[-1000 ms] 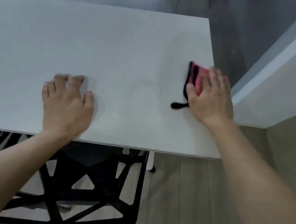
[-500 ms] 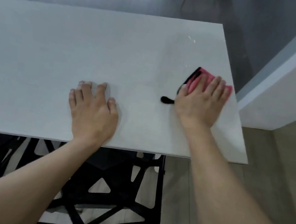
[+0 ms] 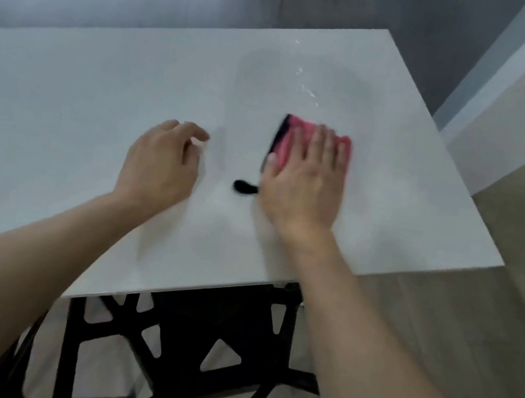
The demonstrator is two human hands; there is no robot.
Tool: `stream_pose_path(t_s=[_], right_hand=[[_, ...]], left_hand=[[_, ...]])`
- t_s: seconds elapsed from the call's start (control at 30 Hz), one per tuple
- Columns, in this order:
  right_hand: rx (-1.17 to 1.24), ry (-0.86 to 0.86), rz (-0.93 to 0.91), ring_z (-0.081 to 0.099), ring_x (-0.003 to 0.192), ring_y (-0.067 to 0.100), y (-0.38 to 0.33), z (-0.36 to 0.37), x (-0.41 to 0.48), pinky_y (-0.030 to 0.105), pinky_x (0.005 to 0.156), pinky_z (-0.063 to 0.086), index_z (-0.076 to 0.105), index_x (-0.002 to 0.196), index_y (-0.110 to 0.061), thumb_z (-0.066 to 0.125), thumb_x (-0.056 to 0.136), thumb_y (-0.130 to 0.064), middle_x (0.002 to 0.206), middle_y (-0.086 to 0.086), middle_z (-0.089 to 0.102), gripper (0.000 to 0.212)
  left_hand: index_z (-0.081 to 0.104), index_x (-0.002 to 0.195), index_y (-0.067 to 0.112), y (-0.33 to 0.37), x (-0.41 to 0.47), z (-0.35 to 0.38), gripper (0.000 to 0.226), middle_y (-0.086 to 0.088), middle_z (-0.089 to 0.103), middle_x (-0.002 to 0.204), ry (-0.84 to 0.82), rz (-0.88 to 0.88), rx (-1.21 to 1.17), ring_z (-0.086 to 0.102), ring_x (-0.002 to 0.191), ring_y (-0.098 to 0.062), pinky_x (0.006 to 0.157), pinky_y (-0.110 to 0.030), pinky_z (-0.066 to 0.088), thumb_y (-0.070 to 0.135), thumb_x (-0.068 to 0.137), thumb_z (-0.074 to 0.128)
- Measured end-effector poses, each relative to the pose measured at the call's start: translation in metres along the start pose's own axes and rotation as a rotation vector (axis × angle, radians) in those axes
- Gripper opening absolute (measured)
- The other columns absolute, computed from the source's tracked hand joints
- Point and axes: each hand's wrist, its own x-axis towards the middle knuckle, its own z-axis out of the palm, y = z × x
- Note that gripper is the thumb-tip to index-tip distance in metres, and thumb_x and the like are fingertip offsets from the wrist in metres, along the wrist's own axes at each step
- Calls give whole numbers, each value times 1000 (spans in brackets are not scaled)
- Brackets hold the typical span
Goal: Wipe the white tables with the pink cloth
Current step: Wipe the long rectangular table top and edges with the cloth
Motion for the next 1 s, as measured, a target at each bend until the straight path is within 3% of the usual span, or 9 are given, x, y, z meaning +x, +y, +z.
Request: stream_pose_path(t_s=[0.1, 0.17, 0.3, 0.4, 0.47, 0.57, 0.67, 0.83, 1.0], right_hand=[[92, -138, -643, 23, 165, 29, -40, 5, -33, 48, 135, 6, 42, 166, -17, 26, 106, -53, 174, 14, 33, 72], [90, -172, -776, 18, 166, 20, 11, -5, -17, 42, 136, 4, 38, 167, -27, 32, 107, -58, 177, 3, 28, 68], [-22, -122, -256, 14, 167, 18, 105, -20, 43, 40, 136, 1, 33, 169, -23, 27, 103, -62, 179, 2, 23, 77], [-42, -29, 109, 15, 166, 29, 73, -8, 45, 49, 136, 2, 30, 170, -12, 19, 103, -57, 178, 14, 22, 80], [-15, 9, 37, 15, 166, 34, 26, -3, 7, 54, 135, 4, 31, 169, -8, 20, 105, -55, 176, 22, 22, 80], [56, -86, -360, 6, 168, 27, -10, -9, -74, 52, 136, 6, 28, 171, -16, 31, 110, -53, 179, 14, 16, 71], [68, -111, -548, 15, 167, 24, 5, -7, -43, 49, 136, 9, 34, 169, -23, 37, 106, -55, 178, 9, 23, 71], [13, -188, -228, 2, 168, 20, -35, 8, 124, 45, 135, -7, 18, 173, -25, 26, 109, -55, 182, 5, 8, 71], [49, -102, -339, 3, 168, 22, 1, 0, 29, 49, 136, 1, 22, 172, -20, 25, 109, -56, 181, 9, 12, 72]], left_hand=[[67, 137, 21, -11, 25, 3, 36, -7, 63, 125, 22, 27, 27, 56, 127, -34, 110, -50, 43, 21, 108, 46], [59, 147, 25, -15, 25, 11, 40, -8, 57, 144, -7, 65, 109, 47, 138, -35, 119, -53, 34, 30, 110, 45], [56, 149, 28, -18, 19, 21, 42, -1, 52, 153, 17, 66, 116, 41, 145, -31, 125, -50, 27, 34, 108, 45], [57, 149, 28, -15, 20, 19, 43, -1, 53, 153, 27, 65, 108, 41, 145, -30, 126, -49, 27, 33, 108, 45], [56, 149, 28, -15, 20, 20, 43, 0, 53, 153, 19, 60, 113, 41, 145, -29, 126, -49, 27, 32, 108, 45], [56, 150, 27, -12, 18, 18, 43, 0, 52, 153, 10, 63, 116, 42, 145, -29, 125, -48, 27, 29, 108, 47], [56, 150, 25, -11, 18, 16, 43, -1, 53, 152, 17, 65, 120, 42, 145, -29, 125, -48, 28, 28, 107, 48], [56, 149, 28, -12, 19, 19, 43, 1, 53, 153, 35, 62, 146, 42, 146, -26, 125, -48, 29, 29, 107, 47], [55, 152, 27, -12, 19, 17, 45, 0, 53, 155, 29, 56, 156, 42, 146, -27, 126, -47, 29, 30, 108, 47]])
